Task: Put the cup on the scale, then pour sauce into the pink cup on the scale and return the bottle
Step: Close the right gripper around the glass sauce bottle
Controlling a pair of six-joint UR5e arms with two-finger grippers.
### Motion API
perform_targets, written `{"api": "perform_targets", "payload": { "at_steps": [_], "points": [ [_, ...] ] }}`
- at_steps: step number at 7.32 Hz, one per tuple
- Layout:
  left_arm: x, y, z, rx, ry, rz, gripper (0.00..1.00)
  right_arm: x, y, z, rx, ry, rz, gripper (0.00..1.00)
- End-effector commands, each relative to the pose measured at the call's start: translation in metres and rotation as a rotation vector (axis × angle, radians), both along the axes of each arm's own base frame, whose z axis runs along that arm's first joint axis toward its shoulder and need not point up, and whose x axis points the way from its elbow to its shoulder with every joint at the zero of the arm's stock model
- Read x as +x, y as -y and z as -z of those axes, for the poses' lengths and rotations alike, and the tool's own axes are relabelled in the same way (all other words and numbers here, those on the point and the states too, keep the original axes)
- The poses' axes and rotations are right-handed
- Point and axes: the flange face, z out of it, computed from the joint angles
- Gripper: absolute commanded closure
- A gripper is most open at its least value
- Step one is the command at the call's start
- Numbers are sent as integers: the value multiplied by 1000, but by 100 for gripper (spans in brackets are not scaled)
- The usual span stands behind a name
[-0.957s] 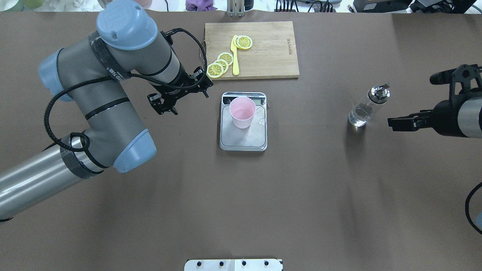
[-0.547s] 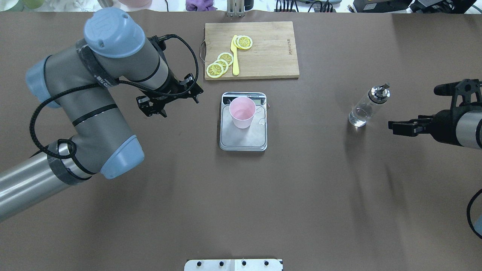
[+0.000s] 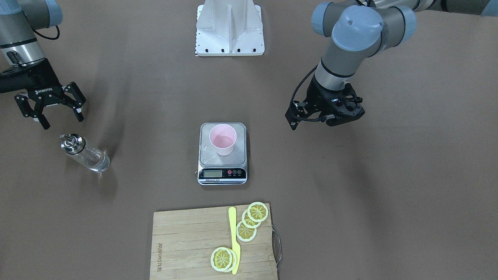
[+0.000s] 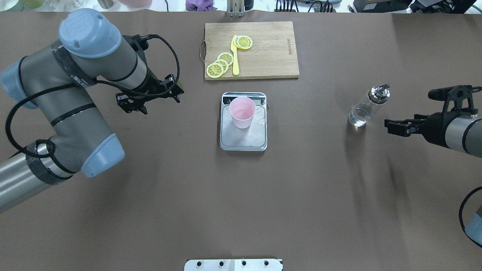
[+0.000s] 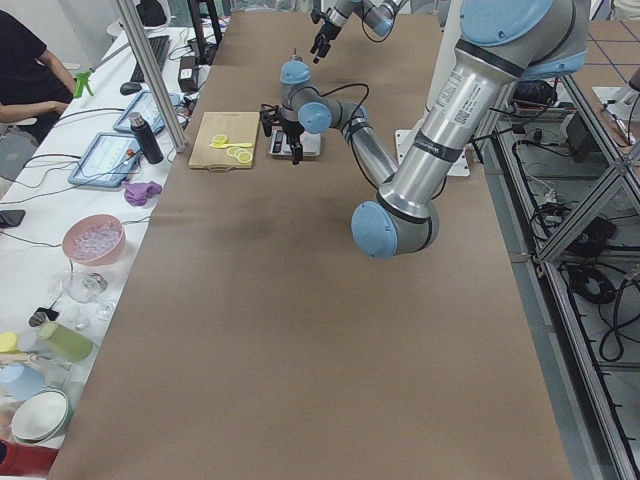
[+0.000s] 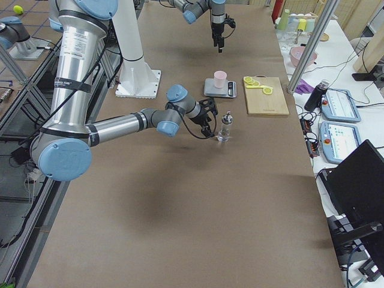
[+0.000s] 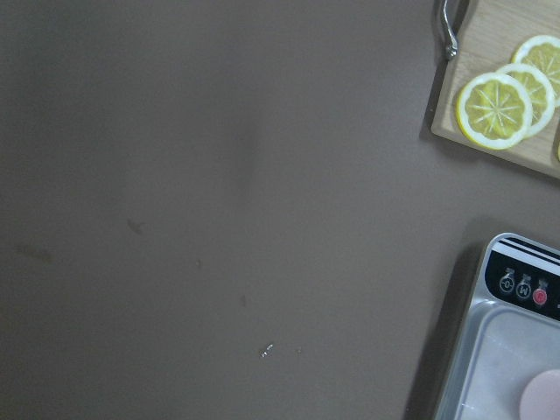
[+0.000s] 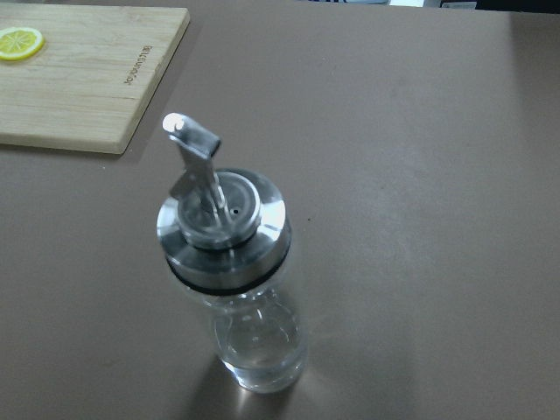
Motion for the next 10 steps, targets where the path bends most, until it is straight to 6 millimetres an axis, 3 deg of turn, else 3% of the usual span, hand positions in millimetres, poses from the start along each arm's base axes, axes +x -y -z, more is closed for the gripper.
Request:
{"api": "perform_targets", "payload": {
  "at_steps": [1,5,7,10],
  "points": [
    [-12,-1,-15,14,22,3,2,-27,-7,-2,40,9,-43,0],
    [-12,0,-20,11,31,7,2,-57,1,-1,109,-31,-117,0],
    [-11,0,-22,9,34,6,2,-58,1,-6,129,-60,-129,0],
    [-10,1,-24,5,37,7,2,-74,5,-30,173,-42,-144,1]
  ]
}}
